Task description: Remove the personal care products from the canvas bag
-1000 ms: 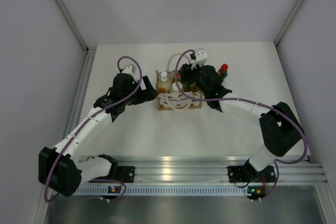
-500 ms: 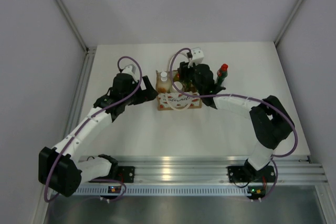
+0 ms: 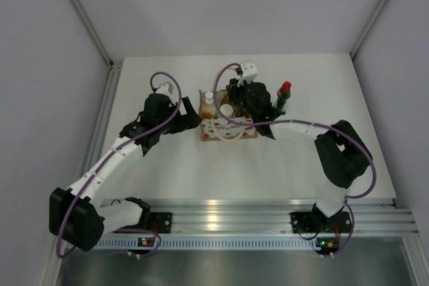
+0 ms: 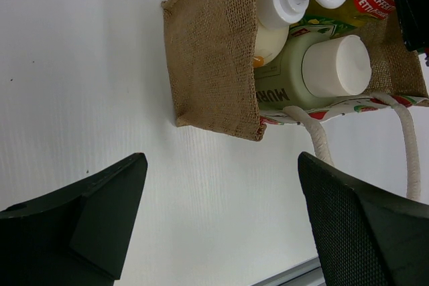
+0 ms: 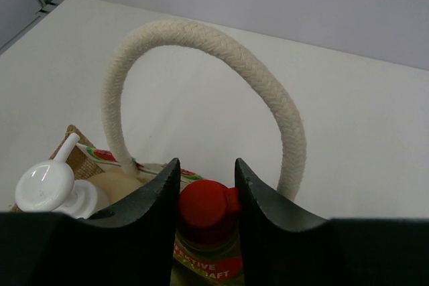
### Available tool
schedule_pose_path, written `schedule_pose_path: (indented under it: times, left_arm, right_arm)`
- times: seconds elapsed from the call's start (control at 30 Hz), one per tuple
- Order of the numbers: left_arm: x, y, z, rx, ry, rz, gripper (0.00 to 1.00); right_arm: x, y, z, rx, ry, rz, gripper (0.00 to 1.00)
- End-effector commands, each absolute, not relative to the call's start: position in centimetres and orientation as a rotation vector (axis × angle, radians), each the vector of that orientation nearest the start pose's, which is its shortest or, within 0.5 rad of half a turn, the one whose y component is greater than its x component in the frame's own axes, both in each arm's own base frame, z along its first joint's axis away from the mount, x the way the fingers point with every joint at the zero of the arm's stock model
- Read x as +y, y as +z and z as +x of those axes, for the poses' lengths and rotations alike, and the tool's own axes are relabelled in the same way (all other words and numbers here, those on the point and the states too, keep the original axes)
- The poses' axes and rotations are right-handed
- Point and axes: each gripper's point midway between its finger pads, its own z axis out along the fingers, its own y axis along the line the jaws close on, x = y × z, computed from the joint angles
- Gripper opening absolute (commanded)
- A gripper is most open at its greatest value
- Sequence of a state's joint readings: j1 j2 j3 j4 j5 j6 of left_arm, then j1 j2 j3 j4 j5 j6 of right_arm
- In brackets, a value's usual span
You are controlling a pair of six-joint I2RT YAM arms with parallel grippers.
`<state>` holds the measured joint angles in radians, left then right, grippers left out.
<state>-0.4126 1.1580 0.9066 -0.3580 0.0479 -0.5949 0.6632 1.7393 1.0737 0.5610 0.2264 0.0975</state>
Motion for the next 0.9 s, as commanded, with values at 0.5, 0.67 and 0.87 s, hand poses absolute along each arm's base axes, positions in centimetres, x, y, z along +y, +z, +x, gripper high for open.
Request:
schedule_pose_path:
  times: [0.5, 0.67, 0.87]
  left_arm:
    - [-17.1, 19.8, 31.3, 2.167, -0.634, -0.151, 0.98]
    - [-17.1, 19.7, 31.3, 2.172, -0.633, -0.149, 0.98]
    - [-17.1, 19.8, 31.3, 2.167, -0.634, -0.147, 0.98]
  right_arm:
    - [31.3, 30.8, 40.5, 1.376, 0.476, -0.345, 0.00]
    - [30.8, 33.1, 39.8, 1.336, 0.467, -0.365, 0.00]
    - [29.8, 36.7, 38.6, 1.272, 0.480, -0.351, 0.00]
